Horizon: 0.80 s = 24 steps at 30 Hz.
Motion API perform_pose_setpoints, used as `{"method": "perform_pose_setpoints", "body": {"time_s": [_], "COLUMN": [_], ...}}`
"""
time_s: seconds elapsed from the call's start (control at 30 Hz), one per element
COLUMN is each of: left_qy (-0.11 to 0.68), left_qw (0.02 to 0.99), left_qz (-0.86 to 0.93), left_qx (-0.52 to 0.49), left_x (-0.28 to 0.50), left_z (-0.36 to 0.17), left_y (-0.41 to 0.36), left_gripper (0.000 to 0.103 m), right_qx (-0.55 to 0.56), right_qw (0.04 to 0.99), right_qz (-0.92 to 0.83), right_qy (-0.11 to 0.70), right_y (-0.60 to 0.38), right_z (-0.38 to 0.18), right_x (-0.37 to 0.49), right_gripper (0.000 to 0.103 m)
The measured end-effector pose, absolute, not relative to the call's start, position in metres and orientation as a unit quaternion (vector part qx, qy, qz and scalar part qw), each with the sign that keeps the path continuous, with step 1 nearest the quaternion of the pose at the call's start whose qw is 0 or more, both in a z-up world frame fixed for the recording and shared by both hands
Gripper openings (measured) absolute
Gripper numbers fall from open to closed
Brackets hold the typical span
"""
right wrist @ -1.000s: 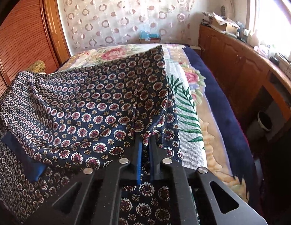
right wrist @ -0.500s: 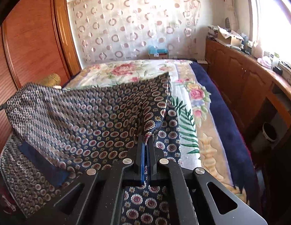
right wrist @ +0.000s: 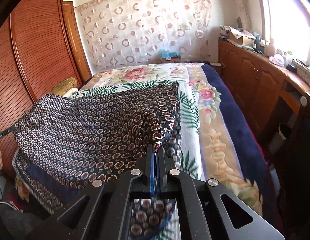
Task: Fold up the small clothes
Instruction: 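Grasp the shirt edge with both grippers, lift and fold it over, release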
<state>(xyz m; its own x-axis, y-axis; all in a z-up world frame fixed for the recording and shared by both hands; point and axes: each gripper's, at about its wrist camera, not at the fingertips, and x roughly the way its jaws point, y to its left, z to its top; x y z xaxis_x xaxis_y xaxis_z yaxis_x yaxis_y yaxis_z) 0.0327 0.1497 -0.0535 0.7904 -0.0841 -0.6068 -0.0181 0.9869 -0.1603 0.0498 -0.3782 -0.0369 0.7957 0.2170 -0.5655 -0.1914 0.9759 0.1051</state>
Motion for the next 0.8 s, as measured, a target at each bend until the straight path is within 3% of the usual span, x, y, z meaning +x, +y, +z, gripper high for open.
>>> {"method": "perform_pose_setpoints", "body": {"time_s": [0.5,0.67,0.8], "left_qy": [0.358,0.358,0.35], "left_qw": [0.931,0.932,0.934], "left_qz": [0.006,0.011,0.012], "left_qx": [-0.074,-0.062,-0.067], "left_x": [0.023,0.02,0.018], "left_z": [-0.086,-0.087,-0.086], "left_y": [0.152,0.147,0.144], "left_gripper": [0.001,0.001,0.002], "right_qx": [0.01,-0.011,-0.007], "right_qw": [0.935,0.938,0.946], "right_qz": [0.079,0.074,0.084], "right_qy": [0.346,0.338,0.312], "right_y": [-0.37,-0.361,-0.356], "right_z": [-0.049,-0.038,-0.025], "right_x": [0.07,0.066,0.062], "right_gripper": [0.001,0.015,0.04]}}
